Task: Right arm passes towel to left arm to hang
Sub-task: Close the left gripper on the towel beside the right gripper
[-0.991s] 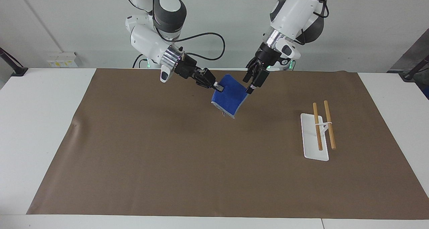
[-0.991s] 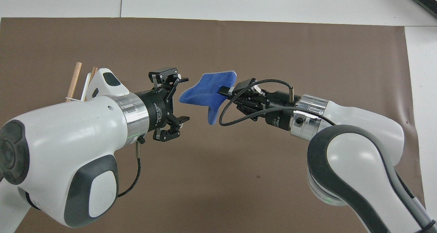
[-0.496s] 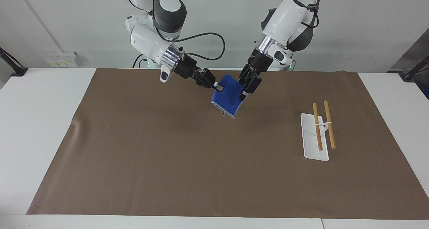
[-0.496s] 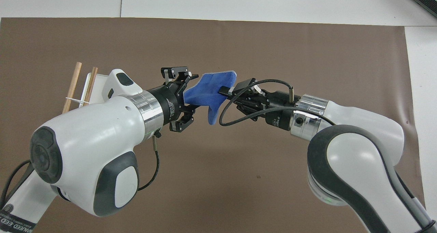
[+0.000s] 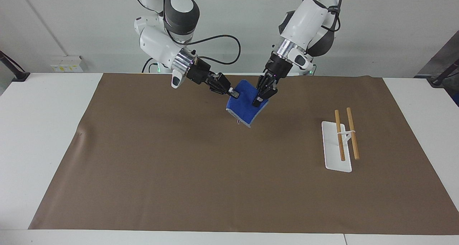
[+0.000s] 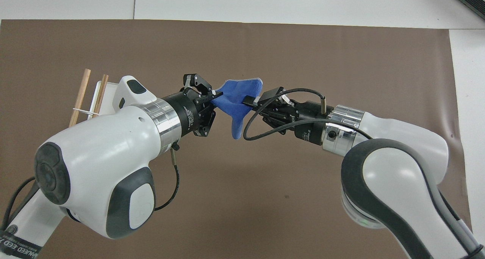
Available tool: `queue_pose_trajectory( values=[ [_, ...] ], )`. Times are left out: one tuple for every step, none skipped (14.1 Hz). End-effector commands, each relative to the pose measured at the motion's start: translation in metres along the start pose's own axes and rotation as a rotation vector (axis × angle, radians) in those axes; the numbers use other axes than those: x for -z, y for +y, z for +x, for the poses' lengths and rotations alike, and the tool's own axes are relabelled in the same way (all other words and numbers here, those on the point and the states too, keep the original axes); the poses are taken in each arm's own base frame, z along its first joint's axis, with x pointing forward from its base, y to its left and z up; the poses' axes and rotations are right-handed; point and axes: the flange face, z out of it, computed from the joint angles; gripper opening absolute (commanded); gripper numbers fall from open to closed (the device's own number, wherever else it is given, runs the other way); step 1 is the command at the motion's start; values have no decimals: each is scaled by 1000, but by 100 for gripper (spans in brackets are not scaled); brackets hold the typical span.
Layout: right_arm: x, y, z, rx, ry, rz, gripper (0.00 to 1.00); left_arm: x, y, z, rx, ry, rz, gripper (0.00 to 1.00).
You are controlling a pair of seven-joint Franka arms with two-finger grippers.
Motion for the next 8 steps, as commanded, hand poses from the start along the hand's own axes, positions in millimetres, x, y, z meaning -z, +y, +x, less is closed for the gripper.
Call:
queue_pose_trajectory(
  values=[
    [2, 1, 0, 18, 12, 22, 0, -1, -2, 0, 12, -11, -14, 0],
    [2, 1, 0, 30, 12, 21, 0, -1, -1, 0, 5, -10, -16, 0],
    [2, 1, 0, 45, 13, 21, 0, 0, 1, 1, -10, -5, -19, 0],
    [3, 1, 1, 64, 16, 22, 12, 0, 0, 1, -21, -5, -18, 0],
    [4, 0, 2, 74, 29, 21, 72, 0, 0, 2, -23, -3, -18, 0],
    [11, -2, 4, 85, 75, 22, 100, 0, 1, 2, -24, -2, -19, 0],
    [14, 2, 8, 91, 120, 14, 100, 1, 1, 2, -23, -2, -21, 0],
    [15, 3, 9, 132, 132, -4, 100, 0, 1, 3, -25, 0, -21, 0]
  ],
)
